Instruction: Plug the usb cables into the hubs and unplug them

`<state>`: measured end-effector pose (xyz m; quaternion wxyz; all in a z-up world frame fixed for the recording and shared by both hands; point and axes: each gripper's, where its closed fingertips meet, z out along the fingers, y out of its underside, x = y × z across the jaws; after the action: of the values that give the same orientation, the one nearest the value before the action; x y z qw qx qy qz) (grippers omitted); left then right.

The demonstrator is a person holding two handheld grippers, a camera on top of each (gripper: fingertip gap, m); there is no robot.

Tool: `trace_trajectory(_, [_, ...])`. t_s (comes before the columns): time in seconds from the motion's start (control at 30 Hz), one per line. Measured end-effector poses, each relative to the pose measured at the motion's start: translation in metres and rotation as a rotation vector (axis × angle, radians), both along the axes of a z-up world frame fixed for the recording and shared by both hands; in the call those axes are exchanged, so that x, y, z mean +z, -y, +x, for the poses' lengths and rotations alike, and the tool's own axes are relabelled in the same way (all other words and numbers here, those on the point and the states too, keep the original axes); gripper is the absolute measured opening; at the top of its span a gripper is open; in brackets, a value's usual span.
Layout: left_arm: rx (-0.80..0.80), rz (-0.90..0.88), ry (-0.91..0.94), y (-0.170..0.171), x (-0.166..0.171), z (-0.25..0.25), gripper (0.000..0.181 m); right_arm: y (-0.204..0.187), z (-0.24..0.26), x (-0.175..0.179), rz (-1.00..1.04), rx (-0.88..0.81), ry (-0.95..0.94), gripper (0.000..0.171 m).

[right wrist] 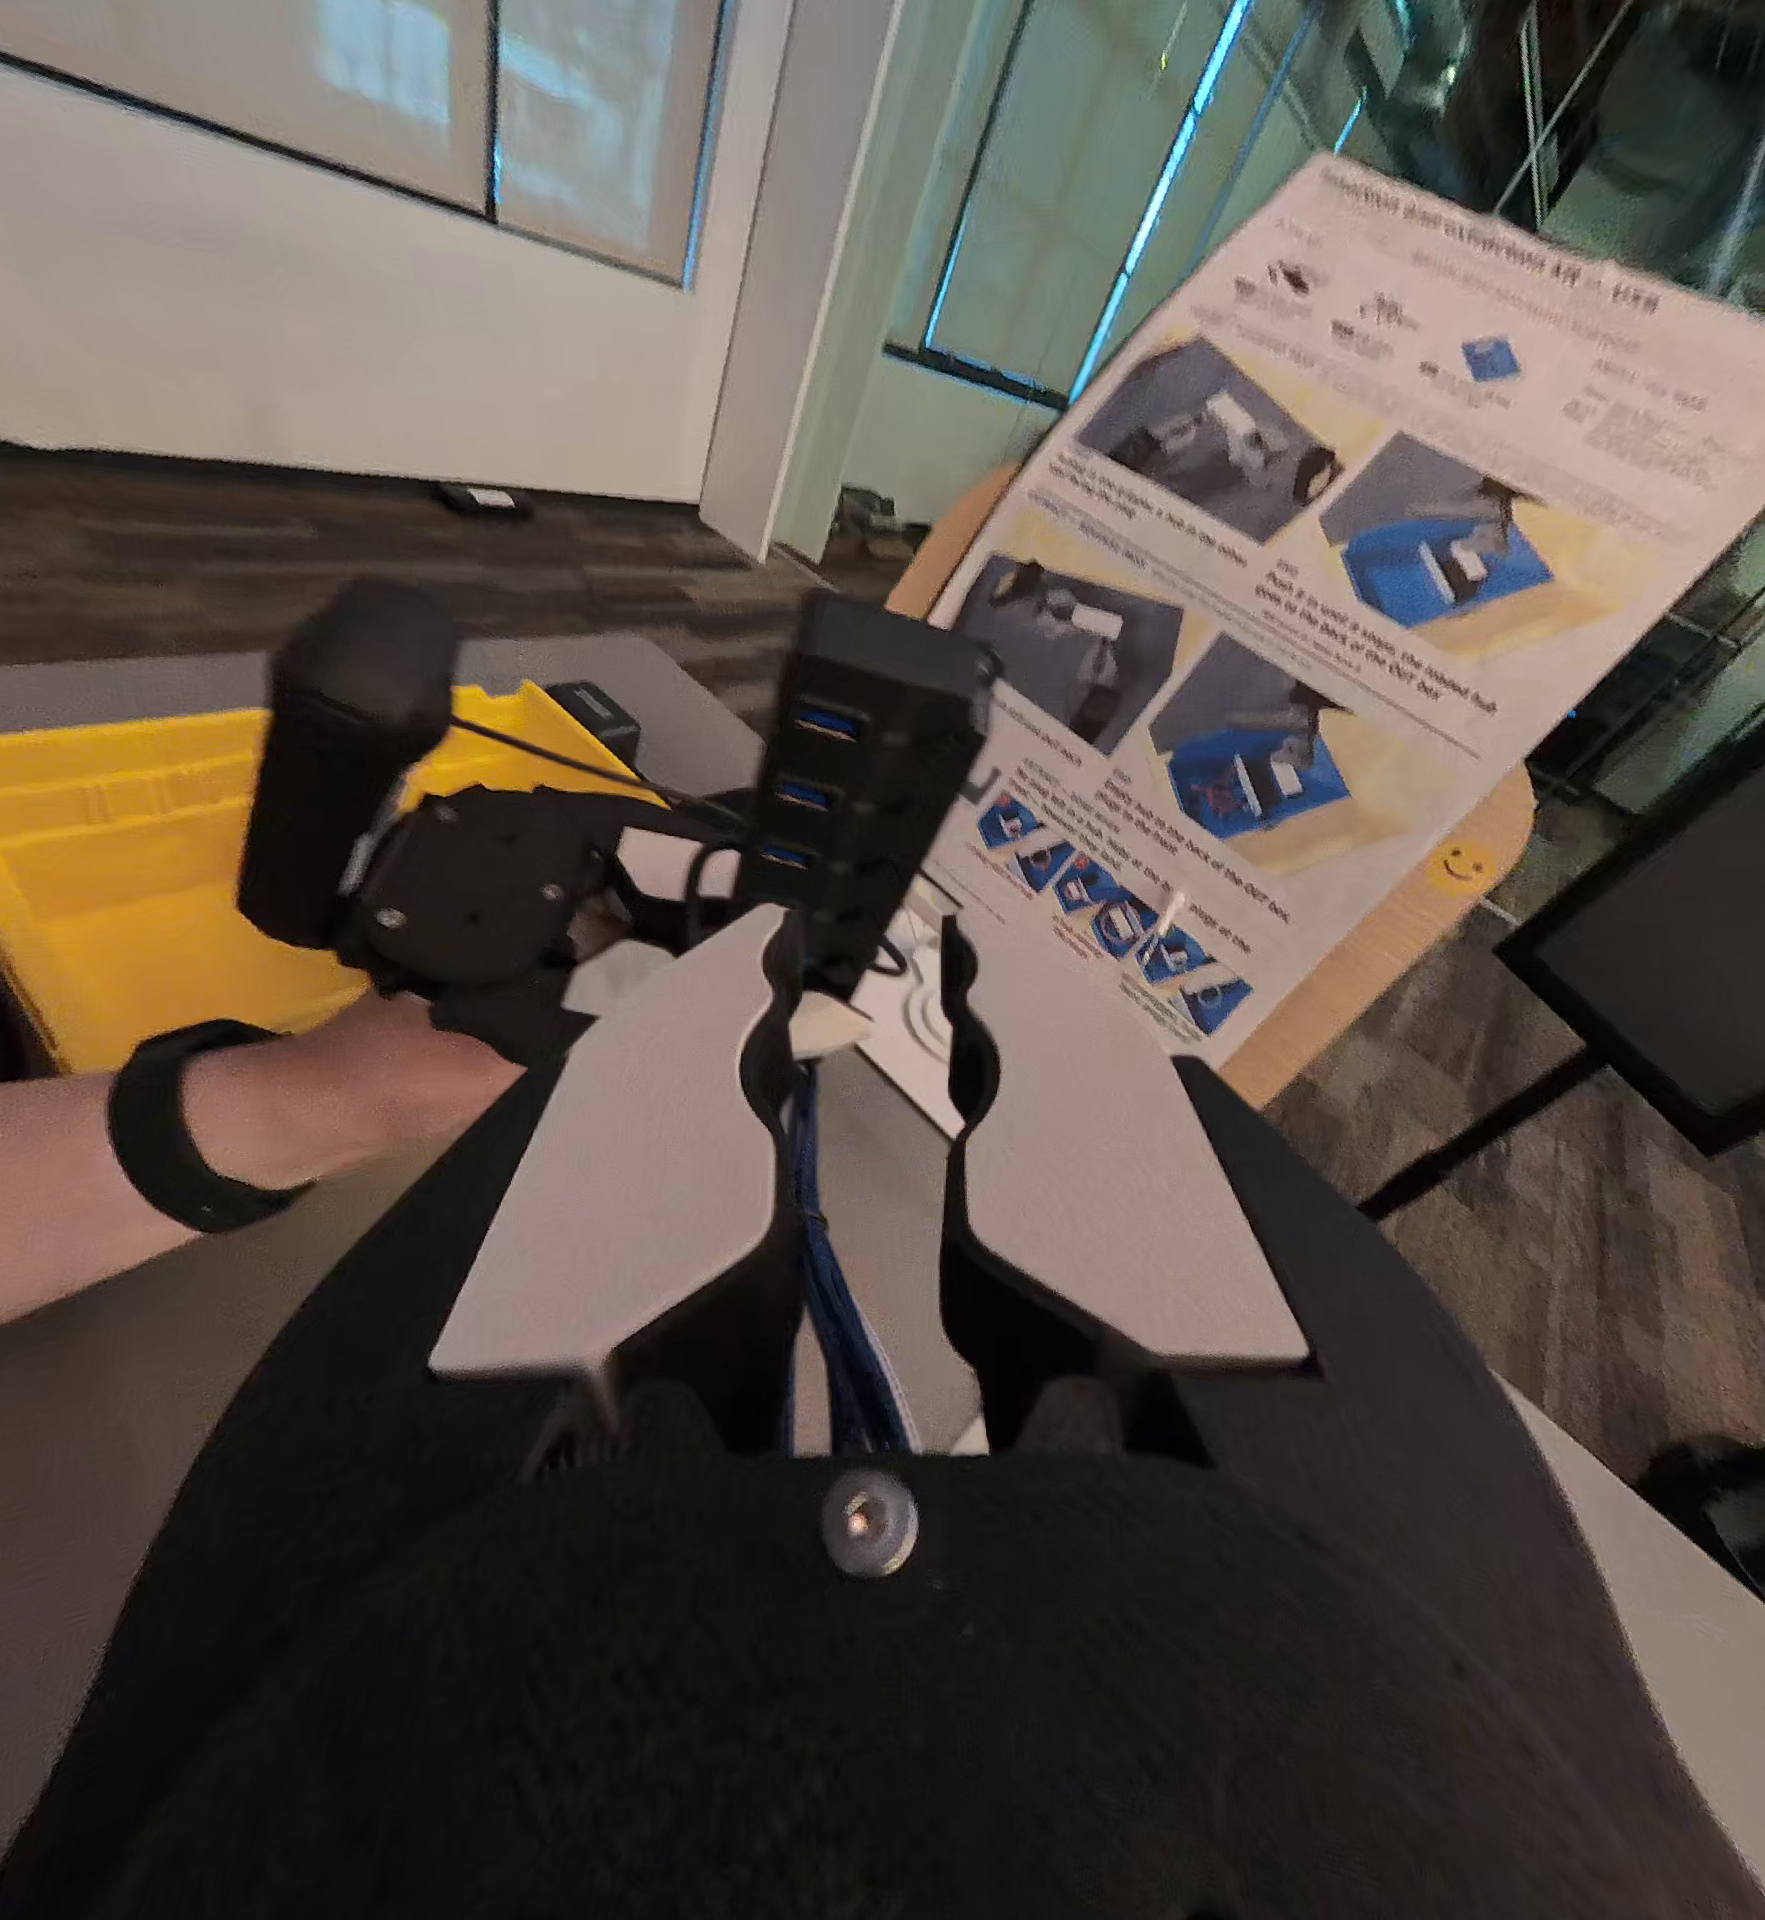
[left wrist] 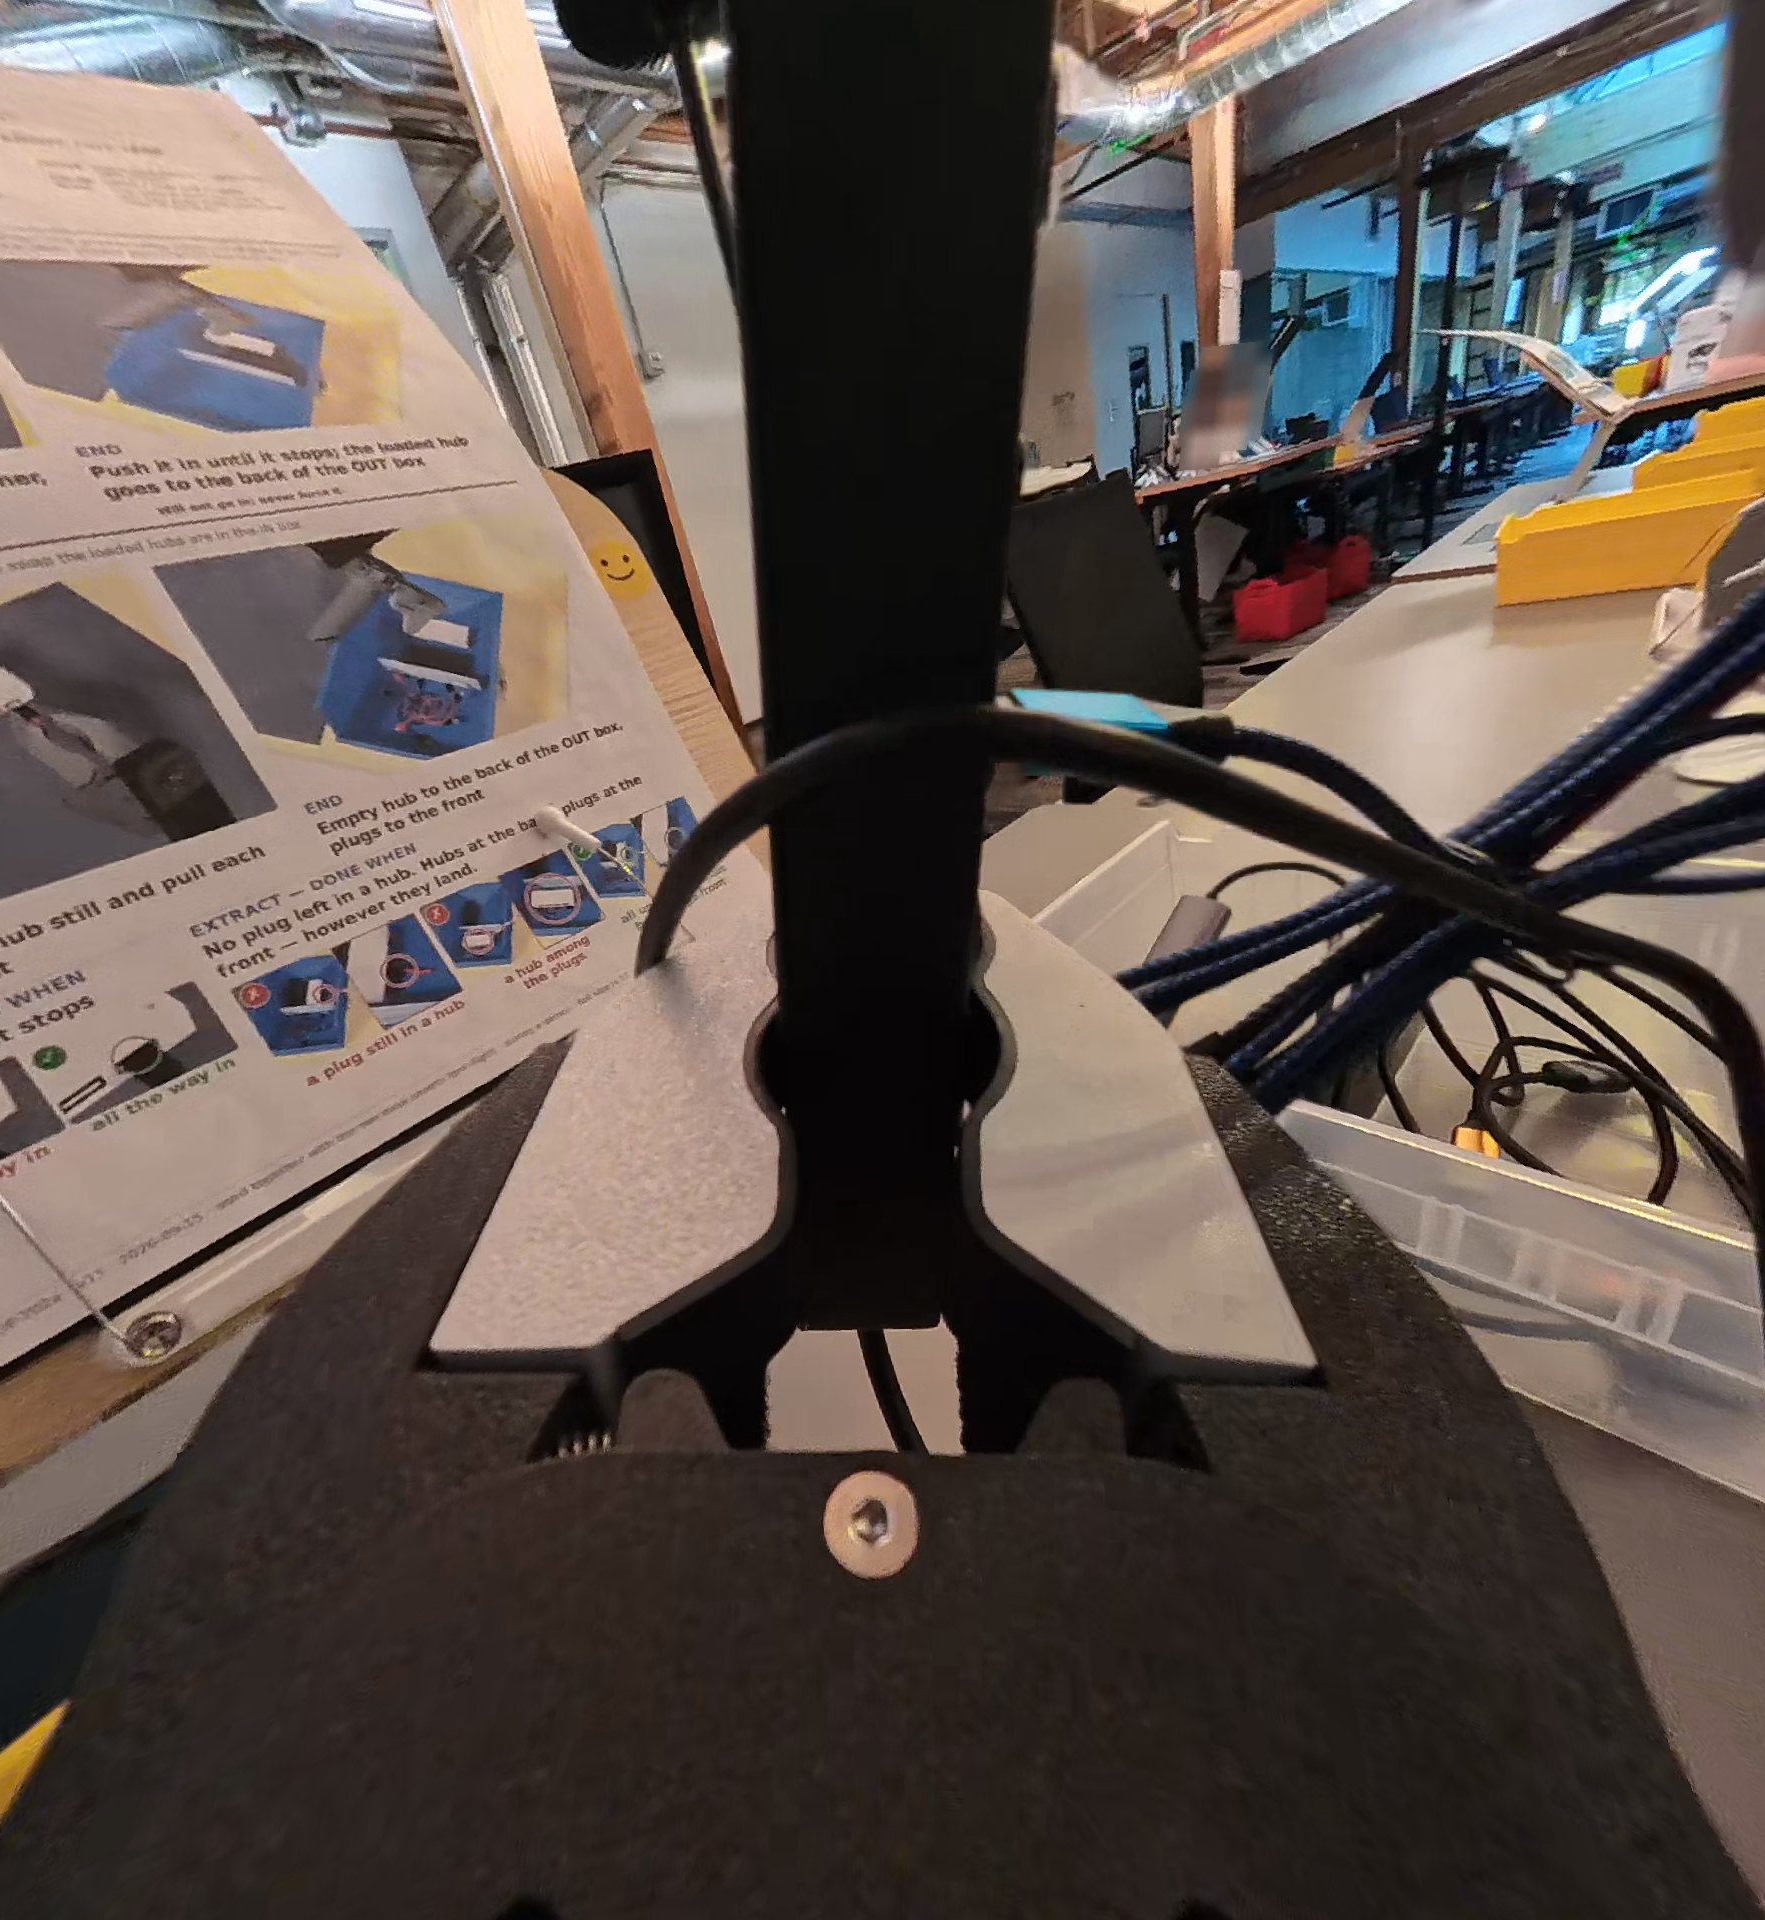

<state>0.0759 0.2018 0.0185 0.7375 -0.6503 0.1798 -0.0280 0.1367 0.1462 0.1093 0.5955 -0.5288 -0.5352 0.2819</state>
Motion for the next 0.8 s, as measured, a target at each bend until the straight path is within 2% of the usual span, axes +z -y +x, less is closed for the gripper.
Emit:
trace_trajectory(0.17, [0.006, 0.05, -0.022, 0.003, 0.006, 0.003, 0.029, -0.025, 0.014, 0.007, -0.045, 0.01, -0.07, 0.026])
trace_trajectory(0.3, [0.057, 0.087, -0.064, 0.006, 0.011, 0.003, 0.027, -0.002, -0.007, 0.004, -0.078, 0.122, -0.094, 0.026])
trace_trajectory(0.47, [0.081, 0.116, -0.07, 0.011, 0.019, 0.003, 0.026, -0.001, -0.037, -0.034, -0.034, 0.071, 0.083, 0.028])
trace_trajectory(0.63, [0.096, 0.129, -0.053, 0.012, 0.021, -0.003, 0.026, 0.012, -0.043, -0.026, -0.052, 0.121, 0.016, 0.027])
trace_trajectory(0.8, [0.131, 0.121, -0.064, 0.012, 0.021, -0.005, 0.027, 0.006, -0.052, -0.045, -0.115, 0.106, 0.072, 0.022])
